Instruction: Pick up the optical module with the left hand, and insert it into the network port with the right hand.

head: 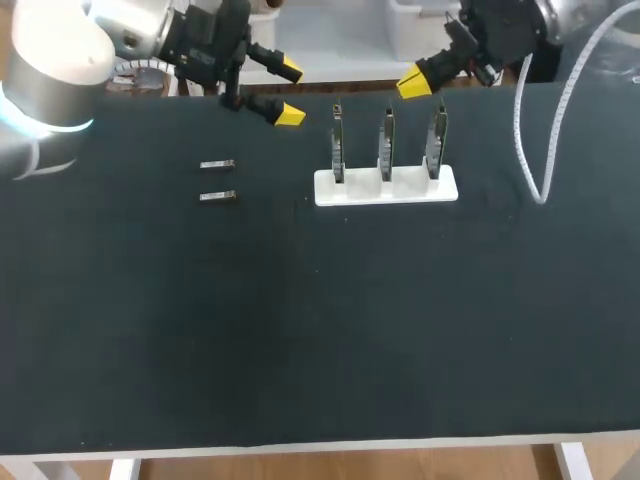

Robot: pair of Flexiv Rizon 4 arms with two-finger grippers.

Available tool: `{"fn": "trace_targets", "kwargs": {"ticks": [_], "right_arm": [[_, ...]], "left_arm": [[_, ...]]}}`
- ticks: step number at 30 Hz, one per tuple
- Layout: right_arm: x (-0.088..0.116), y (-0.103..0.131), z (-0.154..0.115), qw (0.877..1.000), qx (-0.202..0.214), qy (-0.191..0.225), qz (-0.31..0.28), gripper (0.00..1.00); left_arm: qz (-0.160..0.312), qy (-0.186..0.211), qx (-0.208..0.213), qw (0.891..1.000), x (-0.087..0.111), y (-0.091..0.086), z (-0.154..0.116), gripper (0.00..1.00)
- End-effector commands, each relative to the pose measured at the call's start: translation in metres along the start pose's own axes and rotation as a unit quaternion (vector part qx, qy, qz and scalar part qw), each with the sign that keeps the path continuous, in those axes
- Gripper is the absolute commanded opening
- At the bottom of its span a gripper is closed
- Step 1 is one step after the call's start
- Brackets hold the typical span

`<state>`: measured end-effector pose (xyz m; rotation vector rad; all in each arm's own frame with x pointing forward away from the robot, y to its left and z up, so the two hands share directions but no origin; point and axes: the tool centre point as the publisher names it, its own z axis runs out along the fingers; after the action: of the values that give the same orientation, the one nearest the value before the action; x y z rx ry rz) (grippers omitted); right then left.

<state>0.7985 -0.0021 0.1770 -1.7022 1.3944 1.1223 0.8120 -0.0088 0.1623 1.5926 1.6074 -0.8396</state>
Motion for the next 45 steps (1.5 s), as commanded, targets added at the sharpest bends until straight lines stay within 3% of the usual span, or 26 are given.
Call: {"fn": "trace_targets", "kwargs": {"ticks": [1, 4, 5, 6, 7, 34, 45], "right_arm": [[-0.003, 0.012, -0.008, 0.998, 0.057, 0.004, -0.004, 0.00], [-0.002, 0.010, -0.009, 0.998, 0.059, 0.005, -0.001, 0.00], [-0.002, 0.009, -0.009, 0.998, 0.058, 0.002, 0.001, 0.10], [-0.003, 0.010, -0.008, 0.998, 0.056, -0.001, 0.010, 0.49], [-0.003, 0.010, -0.008, 0.998, 0.056, -0.001, 0.010, 1.00], [-0.004, 0.010, -0.008, 0.998, 0.056, 0.012, 0.005, 1.00], [0.004, 0.026, -0.021, 0.998, 0.060, 0.016, 0.012, 1.00]], "left_arm": [[-0.001, 0.002, 0.001, 1.000, -0.001, 0.001, 0.000, 1.00], [-0.001, 0.002, 0.001, 1.000, -0.001, 0.001, 0.000, 1.00], [-0.001, 0.002, 0.001, 1.000, -0.001, 0.001, 0.000, 1.00], [-0.001, 0.002, 0.001, 1.000, -0.001, 0.001, 0.000, 1.00], [-0.001, 0.002, 0.001, 1.000, -0.001, 0.001, 0.000, 1.00], [-0.001, 0.002, 0.001, 1.000, -0.001, 0.001, 0.000, 1.00], [-0.001, 0.002, 0.001, 1.000, -0.001, 0.001, 0.000, 1.00]]}}
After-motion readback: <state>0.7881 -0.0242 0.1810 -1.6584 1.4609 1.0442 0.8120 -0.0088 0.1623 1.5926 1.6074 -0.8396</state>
